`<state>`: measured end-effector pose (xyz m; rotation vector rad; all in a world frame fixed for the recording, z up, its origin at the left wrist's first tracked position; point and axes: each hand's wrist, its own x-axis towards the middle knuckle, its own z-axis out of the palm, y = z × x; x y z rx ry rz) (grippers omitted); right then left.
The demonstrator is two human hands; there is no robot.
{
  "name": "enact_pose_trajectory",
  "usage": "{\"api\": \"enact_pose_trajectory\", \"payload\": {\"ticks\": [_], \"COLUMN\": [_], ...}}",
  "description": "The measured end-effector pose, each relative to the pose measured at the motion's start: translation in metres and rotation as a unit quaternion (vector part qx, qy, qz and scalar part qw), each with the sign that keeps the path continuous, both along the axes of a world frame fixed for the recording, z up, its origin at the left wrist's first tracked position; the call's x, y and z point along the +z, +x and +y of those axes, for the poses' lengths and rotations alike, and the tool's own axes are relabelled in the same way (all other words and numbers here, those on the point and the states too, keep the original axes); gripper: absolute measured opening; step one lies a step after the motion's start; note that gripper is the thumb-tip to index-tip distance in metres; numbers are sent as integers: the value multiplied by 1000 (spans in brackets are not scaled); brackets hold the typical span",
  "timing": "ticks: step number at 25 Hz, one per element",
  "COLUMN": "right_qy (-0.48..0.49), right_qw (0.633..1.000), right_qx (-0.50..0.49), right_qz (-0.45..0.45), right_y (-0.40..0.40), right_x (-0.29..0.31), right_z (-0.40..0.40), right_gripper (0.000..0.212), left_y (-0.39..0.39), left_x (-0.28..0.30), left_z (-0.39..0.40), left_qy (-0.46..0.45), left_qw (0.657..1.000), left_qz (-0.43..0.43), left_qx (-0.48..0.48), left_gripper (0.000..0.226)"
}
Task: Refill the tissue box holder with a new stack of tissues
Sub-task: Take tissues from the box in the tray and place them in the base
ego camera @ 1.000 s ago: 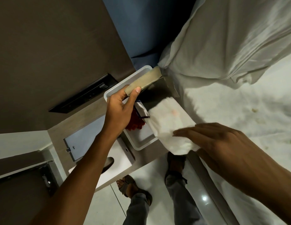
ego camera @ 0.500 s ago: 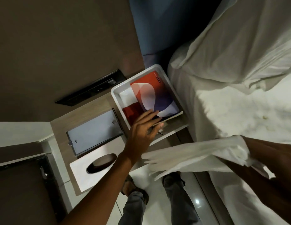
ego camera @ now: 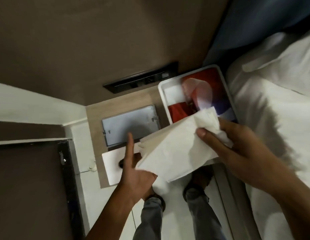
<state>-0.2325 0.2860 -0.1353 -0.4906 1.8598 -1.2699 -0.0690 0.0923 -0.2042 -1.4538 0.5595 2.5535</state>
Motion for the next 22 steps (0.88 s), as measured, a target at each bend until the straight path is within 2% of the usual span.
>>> {"api": "enact_pose_trajectory", "payload": {"ticks": [1, 3, 4, 6, 7, 10, 12, 14, 17, 19, 22], "right_qy": [8, 32, 40, 43, 47, 53, 83, 133, 191, 226, 254], "right_qw": [1000, 999, 999, 999, 998, 994, 991, 987, 977, 967, 954], "right_qx": [4, 8, 4, -17, -30, -74, -82, -82, -92, -88, -68], "right_qz": [-23, -3, 5, 1, -7, -58, -61, -33, 30, 73, 146], "right_y": [3, 9, 13, 20, 23, 34, 37, 39, 41, 40, 40], "right_x": [-13, -40, -53, -77, -89, -124, -148, -170, -191, -201, -208], "right_z": [-16, -44, -59, -86, -98, -136, -157, -175, -187, -191, -196], "right_gripper": [21, 27, 28, 26, 23, 8, 14, 26, 21, 32, 35], "left_y": [17, 42, 49, 56, 58, 62, 58, 52, 42, 38, 36], "left_x": [-2, -8, -13, -27, -34, -53, -71, -92, -118, -131, -148], "left_z": [-10, -33, -44, -65, -75, -106, -123, -140, -156, -162, -166], "left_qy": [-4, -41, -75, -154, -205, -315, -365, -398, -452, -471, -513], "left_qw": [1000, 999, 997, 987, 977, 945, 922, 903, 872, 857, 826], "left_qz": [3, 9, -1, -46, -49, -62, -117, -151, -160, -162, -169], "left_qx": [21, 15, 11, 3, -25, -59, -53, -53, -98, -129, -161], "left_gripper": [91, 100, 92, 55, 46, 31, 19, 16, 14, 11, 25]}}
